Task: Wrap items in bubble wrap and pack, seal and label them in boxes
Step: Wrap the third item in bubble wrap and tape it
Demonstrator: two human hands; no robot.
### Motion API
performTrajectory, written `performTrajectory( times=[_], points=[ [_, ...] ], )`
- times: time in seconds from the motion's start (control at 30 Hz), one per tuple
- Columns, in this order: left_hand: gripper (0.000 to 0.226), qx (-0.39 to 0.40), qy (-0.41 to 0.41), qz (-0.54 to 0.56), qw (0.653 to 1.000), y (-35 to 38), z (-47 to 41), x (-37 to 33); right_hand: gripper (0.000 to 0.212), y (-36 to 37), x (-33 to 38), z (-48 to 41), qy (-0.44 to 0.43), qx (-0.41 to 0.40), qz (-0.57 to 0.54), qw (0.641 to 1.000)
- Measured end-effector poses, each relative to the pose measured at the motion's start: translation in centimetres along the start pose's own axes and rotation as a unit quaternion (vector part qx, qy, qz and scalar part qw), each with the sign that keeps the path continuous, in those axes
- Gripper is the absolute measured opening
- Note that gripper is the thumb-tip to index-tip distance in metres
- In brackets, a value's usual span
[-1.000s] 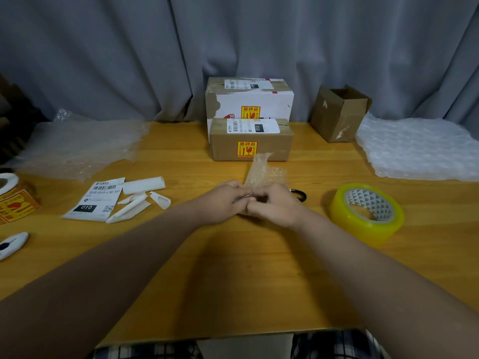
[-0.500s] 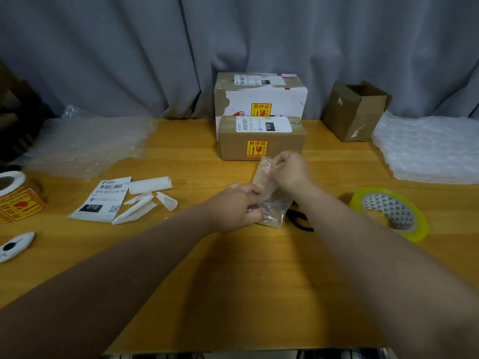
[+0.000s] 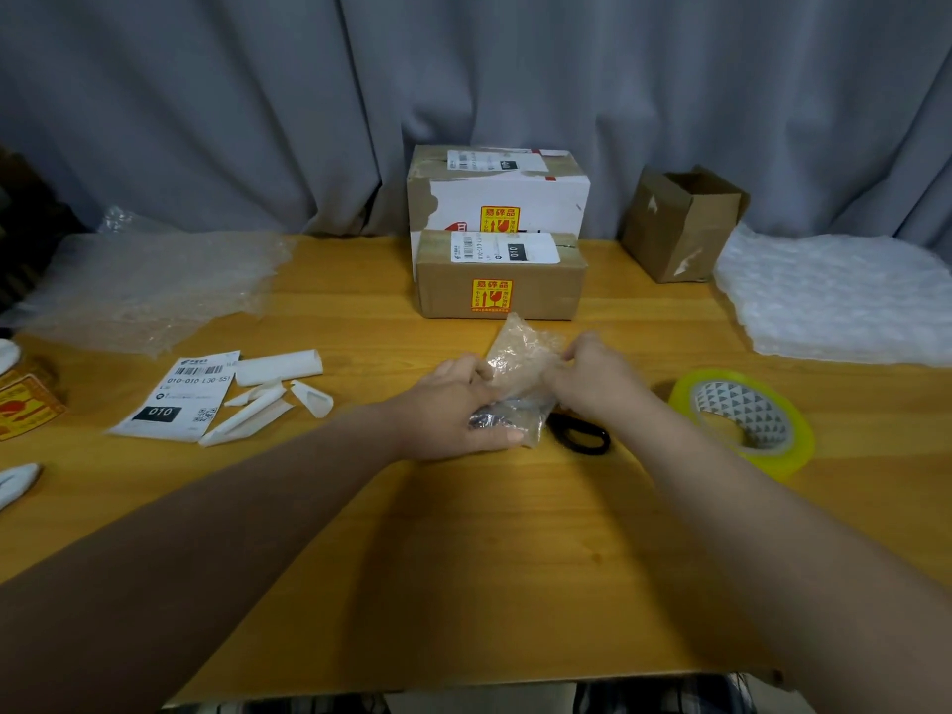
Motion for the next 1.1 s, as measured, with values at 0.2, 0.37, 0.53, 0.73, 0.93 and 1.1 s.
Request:
performTrajectory(
  times=[0.2,0.37,0.53,0.73,0.93,1.1],
  points=[
    [0.067,-0.035,0.007,0.012,0.999,0.2,0.0,0.0,0.03,1.4,1.1,1.1,-0.008,0.016,-0.164,0.986],
    [0.059,-0.043,0.013,0.013,0.999,0.1,-0.2,0.1,0.049,2.3,1.2,1.2,-0.025,0.0,-0.23,0.973],
    [0.051,-0.05,-0.003,0.058,0.997,0.8,-0.4,0.8,0.037,2.8,2.7,1.3,-0.117,-0.046,-0.177,0.976],
    [0.053,-0.085,-0.001,0.078,0.993,0.5,0.0,1.0,0.038,3.8,3.5,-0.3,-0.11,-0.039,-0.172,0.978],
    [0.07,-0.084,0.01,0.098,0.992,0.1,0.5,1.4,0.038,3.8,3.8,-2.2,-0.06,0.022,-0.112,0.992],
    [0.056,-0.084,0.038,0.087,0.992,0.2,0.5,1.3,0.019,3.4,3.8,-2.9,-0.078,0.059,-0.1,0.99]
  ],
)
Point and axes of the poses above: each hand's wrist, its own z-axis away from the middle knuckle, its own y-axis out of the palm, x = y × z, the point moved 4 cm from there along -z, towards the middle knuckle, and after that the axes turned 4 degrees about -z, right-handed, at the moved point
